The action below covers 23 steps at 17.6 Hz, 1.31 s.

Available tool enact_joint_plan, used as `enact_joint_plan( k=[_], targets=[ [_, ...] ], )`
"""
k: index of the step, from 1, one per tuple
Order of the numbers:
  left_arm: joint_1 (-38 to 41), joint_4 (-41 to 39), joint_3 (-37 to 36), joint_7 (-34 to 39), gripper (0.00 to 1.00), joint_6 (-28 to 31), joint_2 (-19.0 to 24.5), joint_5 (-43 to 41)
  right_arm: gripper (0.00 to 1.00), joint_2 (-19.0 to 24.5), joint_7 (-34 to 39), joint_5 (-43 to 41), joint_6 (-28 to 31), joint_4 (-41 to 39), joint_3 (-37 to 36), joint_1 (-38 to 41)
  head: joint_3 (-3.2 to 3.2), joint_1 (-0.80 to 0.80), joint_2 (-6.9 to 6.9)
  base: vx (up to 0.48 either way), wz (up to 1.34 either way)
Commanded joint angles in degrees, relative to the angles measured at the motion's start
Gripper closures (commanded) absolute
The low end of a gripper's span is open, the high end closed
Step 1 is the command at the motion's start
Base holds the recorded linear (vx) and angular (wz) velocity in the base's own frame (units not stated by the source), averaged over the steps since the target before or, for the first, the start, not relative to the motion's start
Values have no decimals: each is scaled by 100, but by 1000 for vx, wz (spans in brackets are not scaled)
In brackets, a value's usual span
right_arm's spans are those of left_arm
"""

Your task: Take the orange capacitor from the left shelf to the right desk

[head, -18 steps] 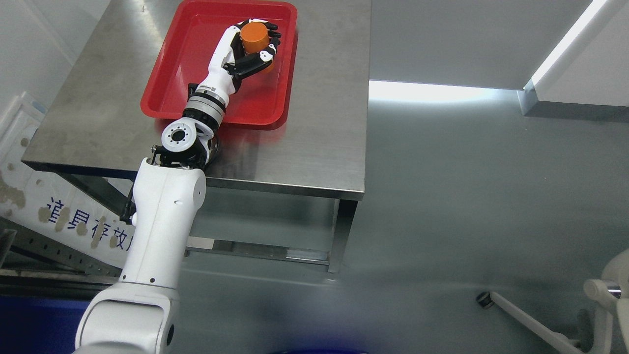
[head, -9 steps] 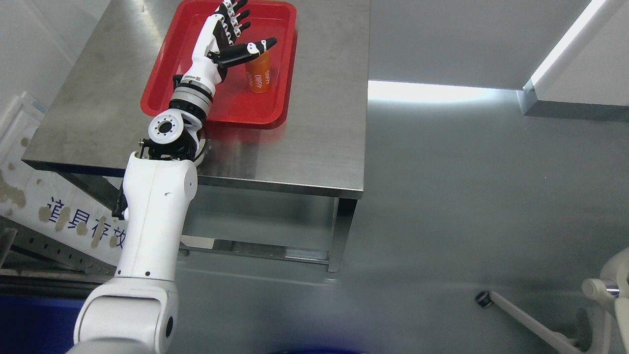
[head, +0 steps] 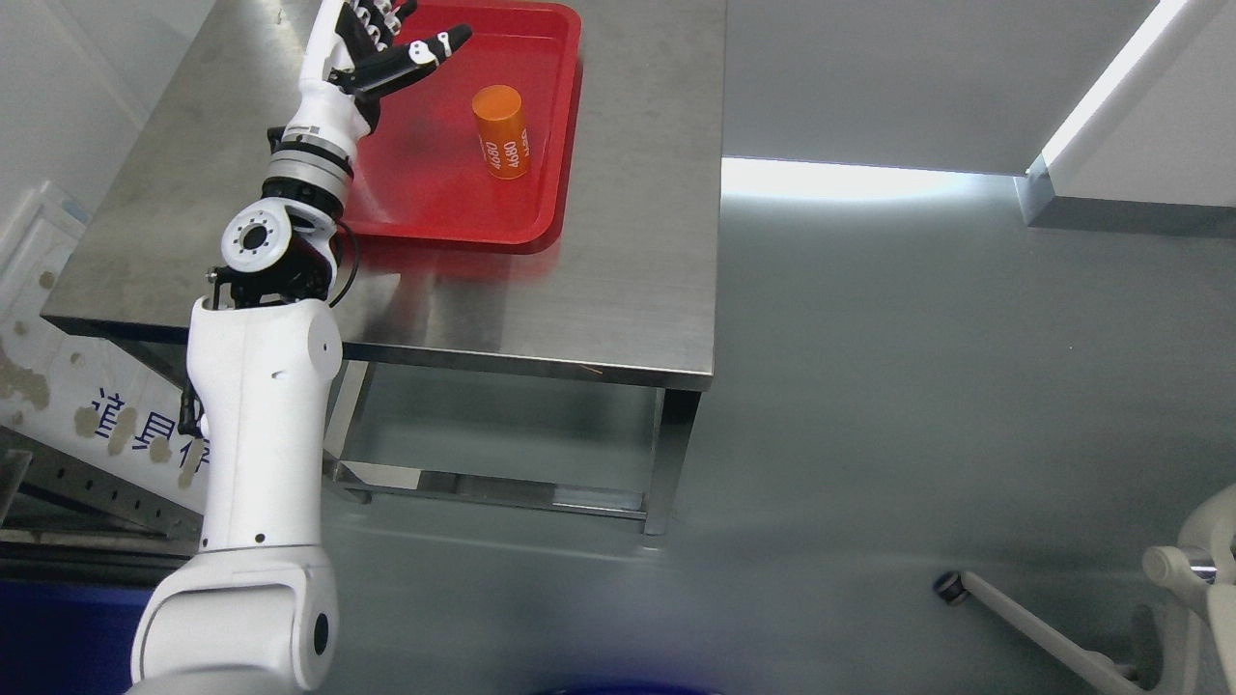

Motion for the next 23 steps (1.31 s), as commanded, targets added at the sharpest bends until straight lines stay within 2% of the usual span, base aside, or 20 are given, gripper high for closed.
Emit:
enact_joint_plan(
  k=[1,5,7,9,11,16,20,23],
  targets=[
    [884,-1870,1295,-180,0,773,421,534,0,-100,-22,18,-5,-100,-105,132,0,0,0,0,0],
    [2009,-2803,1358,-250,0,783,273,640,0,-100,-22,18,-5,-100,-105,132,0,0,0,0,0],
    [2099,-2804,1418,-76,0,661,-41,641,0,-100,-22,18,-5,-100,-97,132,0,0,0,0,0],
    [2073,-2813,1349,633,0,292,-41,623,0,-100,-31,18,-5,-100,-105,132,0,0,0,0,0],
    [2081,-2813,999,1382,0,273,-41,553,0,-100,-22,18,-5,-100,-105,132,0,0,0,0,0],
    [2151,-2813,619,1420,0,168,-41,526,0,-100,-22,18,-5,-100,-105,132,0,0,0,0,0],
    [2651,-2822,383,1306,0,-323,-41,518,0,-100,-22,18,-5,-100,-97,132,0,0,0,0,0],
    [2670,-2813,303,1253,0,-421,-41,457,0,-100,-22,18,-5,-100,-97,132,0,0,0,0,0]
  ],
)
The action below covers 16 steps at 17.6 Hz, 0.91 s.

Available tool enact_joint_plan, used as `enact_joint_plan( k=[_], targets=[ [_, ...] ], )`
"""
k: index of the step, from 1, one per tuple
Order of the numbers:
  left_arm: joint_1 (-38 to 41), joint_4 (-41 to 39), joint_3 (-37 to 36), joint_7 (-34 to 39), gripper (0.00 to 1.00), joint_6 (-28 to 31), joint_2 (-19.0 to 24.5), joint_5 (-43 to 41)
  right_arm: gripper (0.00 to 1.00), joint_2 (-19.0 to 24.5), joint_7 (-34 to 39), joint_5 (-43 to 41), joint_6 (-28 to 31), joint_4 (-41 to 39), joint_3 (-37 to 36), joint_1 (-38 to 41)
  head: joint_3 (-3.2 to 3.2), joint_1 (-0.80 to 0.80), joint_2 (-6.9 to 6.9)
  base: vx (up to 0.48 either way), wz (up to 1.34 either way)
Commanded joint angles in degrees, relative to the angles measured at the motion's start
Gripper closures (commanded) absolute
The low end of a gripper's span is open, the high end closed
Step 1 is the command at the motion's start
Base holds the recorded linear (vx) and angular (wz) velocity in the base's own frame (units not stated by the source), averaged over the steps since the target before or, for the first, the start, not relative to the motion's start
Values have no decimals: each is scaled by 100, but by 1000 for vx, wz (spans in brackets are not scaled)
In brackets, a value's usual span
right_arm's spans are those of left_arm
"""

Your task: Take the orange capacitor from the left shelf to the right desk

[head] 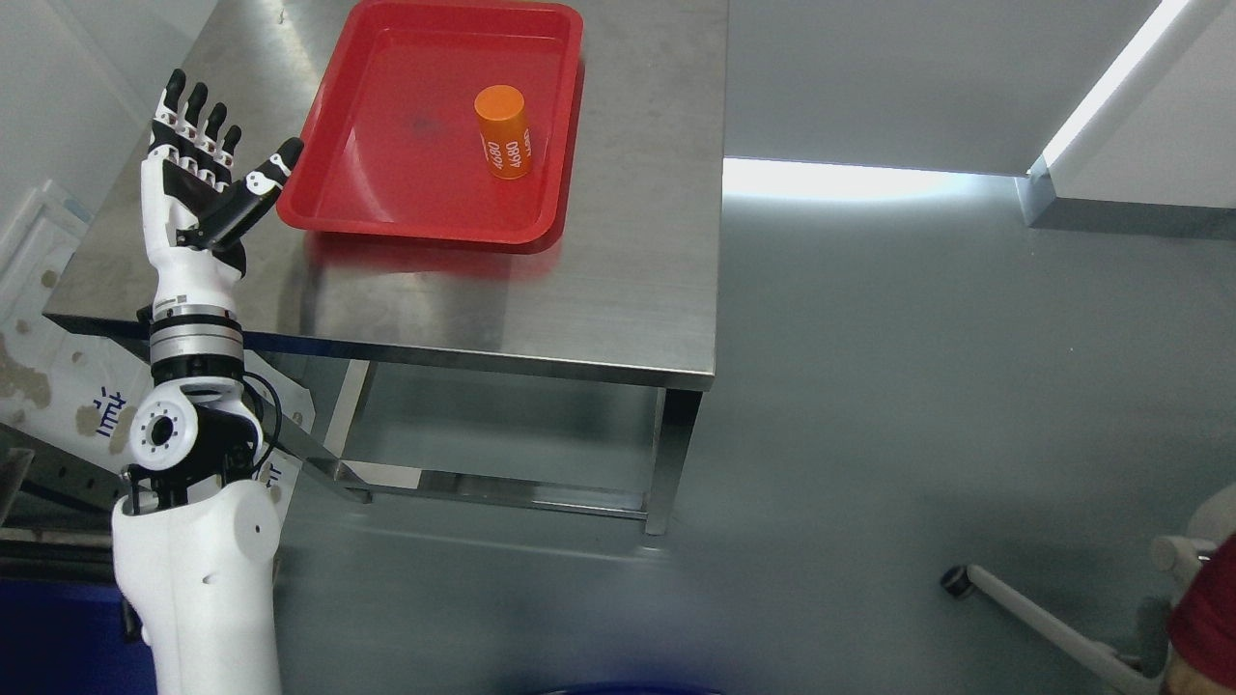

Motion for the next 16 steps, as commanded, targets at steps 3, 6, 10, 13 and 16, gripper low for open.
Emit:
enact_joint_plan(
  k=[3,6,10,13,16],
  targets=[
    [151,-319,-346,-48,0,12,41,-141,0,-100,-4,18,-1,-100,-106,132,0,0,0,0,0],
    [142,-328,-530,-65,0,93,41,-299,0,-100,5,18,-1,-100,-106,132,0,0,0,0,0],
    [221,-319,-627,-65,0,-171,41,-334,0,-100,-4,18,-1,-100,-106,132,0,0,0,0,0],
    [204,-319,-671,-57,0,-171,41,-378,0,-100,5,18,-1,-100,-106,132,0,0,0,0,0],
    [169,-319,-680,-57,0,-163,41,-387,0,-100,5,18,-1,-100,-106,132,0,0,0,0,0]
  ],
)
